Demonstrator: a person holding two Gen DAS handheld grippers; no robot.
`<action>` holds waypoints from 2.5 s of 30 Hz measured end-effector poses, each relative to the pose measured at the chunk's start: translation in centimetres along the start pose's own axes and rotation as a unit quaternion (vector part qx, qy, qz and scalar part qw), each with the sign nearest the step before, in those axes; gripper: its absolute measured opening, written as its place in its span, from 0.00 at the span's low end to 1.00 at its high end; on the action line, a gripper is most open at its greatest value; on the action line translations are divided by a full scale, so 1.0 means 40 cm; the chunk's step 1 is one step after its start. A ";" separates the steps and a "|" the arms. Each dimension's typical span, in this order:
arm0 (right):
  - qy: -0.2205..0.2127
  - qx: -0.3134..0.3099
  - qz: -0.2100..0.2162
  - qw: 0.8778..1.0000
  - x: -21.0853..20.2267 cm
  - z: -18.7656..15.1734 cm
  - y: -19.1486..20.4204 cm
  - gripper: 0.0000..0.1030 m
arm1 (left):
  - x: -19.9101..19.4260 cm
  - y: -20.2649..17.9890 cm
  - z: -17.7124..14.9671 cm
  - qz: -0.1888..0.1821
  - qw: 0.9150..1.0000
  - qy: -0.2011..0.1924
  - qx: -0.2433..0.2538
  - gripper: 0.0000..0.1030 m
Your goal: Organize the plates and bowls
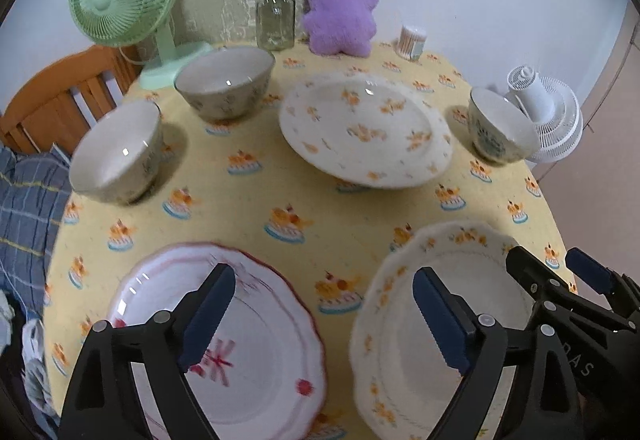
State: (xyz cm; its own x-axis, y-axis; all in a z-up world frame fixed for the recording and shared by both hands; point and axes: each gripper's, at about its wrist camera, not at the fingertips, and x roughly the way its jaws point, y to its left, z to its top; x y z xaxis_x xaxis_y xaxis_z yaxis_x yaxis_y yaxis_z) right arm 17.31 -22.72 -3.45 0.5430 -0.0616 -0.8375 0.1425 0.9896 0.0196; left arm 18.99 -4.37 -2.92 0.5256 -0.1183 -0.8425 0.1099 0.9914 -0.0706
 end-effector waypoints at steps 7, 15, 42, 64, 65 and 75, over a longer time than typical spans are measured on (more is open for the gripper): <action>-0.040 0.012 0.006 0.999 -0.028 0.057 0.053 0.82 | -0.013 0.046 0.077 0.007 1.000 -0.021 0.019 0.91; -0.051 0.033 0.008 0.998 -0.001 0.183 0.082 0.82 | 0.022 0.064 0.197 0.012 0.999 -0.032 0.018 0.92; 0.016 0.040 0.012 0.999 0.341 0.328 0.118 0.76 | 0.363 0.046 0.305 0.020 0.999 0.043 0.010 0.80; 0.050 -0.009 0.042 0.998 0.364 0.310 0.221 0.36 | 0.388 -0.071 0.252 0.019 0.997 0.053 0.054 0.60; 0.061 -0.001 0.055 0.997 0.369 0.305 0.219 0.36 | 0.390 -0.091 0.242 0.017 0.997 0.054 0.057 0.60; 0.029 0.012 0.004 1.000 0.328 0.294 0.172 0.72 | 0.420 -0.203 0.186 0.029 0.997 0.059 0.035 0.73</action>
State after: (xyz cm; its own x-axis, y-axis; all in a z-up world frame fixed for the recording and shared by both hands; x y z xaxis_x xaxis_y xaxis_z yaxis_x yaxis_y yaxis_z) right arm 35.15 -18.24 -7.90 0.4961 -0.0457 -0.8670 0.1594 0.9864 0.0392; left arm 33.21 -14.81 -12.54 0.4298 -0.0497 -0.9015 0.1433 0.9896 0.0138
